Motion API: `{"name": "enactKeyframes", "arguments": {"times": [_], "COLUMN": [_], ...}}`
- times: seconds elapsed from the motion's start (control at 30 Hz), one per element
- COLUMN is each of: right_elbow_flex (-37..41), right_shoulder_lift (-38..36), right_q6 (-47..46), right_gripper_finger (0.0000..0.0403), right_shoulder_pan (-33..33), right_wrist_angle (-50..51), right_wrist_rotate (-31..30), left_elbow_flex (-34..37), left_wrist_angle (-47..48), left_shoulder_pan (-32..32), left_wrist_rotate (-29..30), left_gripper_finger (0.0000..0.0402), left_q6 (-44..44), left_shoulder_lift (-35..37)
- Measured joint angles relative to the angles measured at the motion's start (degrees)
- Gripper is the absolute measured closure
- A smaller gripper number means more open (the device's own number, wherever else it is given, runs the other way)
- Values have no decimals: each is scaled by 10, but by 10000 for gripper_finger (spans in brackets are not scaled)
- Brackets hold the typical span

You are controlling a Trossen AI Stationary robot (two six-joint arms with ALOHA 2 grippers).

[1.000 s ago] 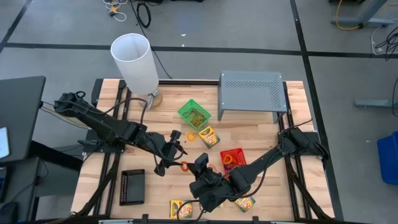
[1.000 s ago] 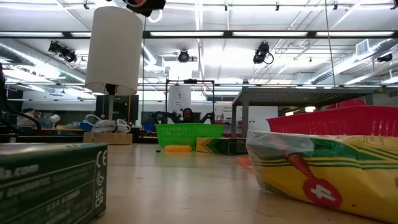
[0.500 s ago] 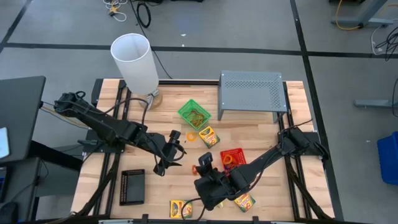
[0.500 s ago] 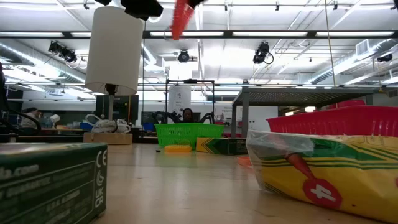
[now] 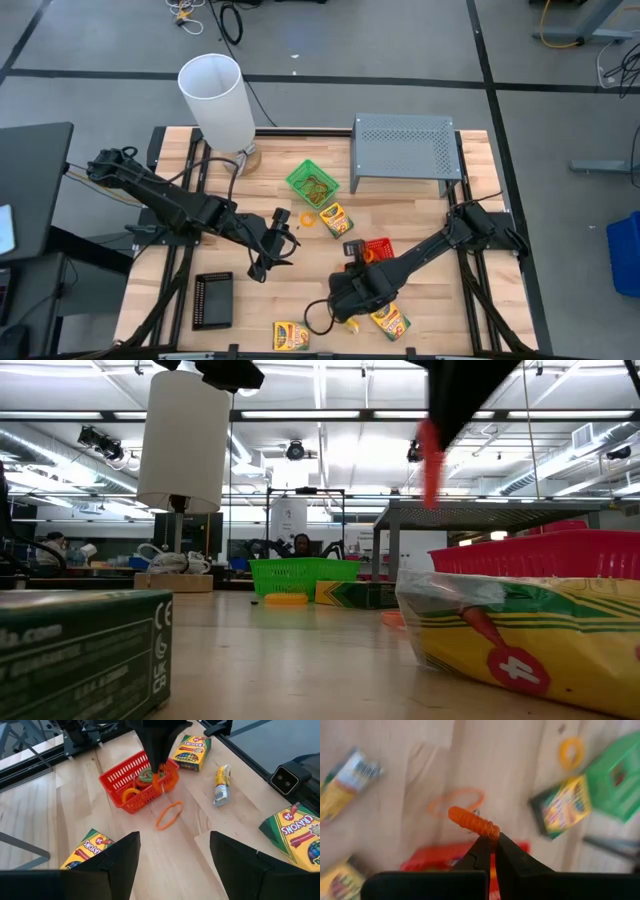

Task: Pick & Place Office Desk Supplies
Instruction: Put the orange spring keychain into the red bin

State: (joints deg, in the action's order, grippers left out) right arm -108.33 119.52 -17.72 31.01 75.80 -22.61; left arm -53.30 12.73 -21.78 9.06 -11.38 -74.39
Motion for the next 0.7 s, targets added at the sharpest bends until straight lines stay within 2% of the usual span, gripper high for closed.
{"name": "enactKeyframes", "arguments": {"times": [0.27, 0.43, 0.7], "right_elbow_flex": [0, 4, 103], "right_shoulder_lift": [0, 1, 3], "right_q6": [-72, -91, -88], "right_gripper_finger": [395, 395, 395], "right_shoulder_pan": [-2, -7, -26], "right_wrist_angle": [88, 110, 86], "right_wrist_rotate": [74, 109, 146], "left_elbow_flex": [0, 0, 0], "left_wrist_angle": [0, 0, 7], "left_shoulder_pan": [0, 0, 0], "left_wrist_rotate": [-1, -1, -8], "left_gripper_finger": [156, 156, 156], "left_q6": [0, 2, 7], "left_shoulder_lift": [0, 0, 0]}}
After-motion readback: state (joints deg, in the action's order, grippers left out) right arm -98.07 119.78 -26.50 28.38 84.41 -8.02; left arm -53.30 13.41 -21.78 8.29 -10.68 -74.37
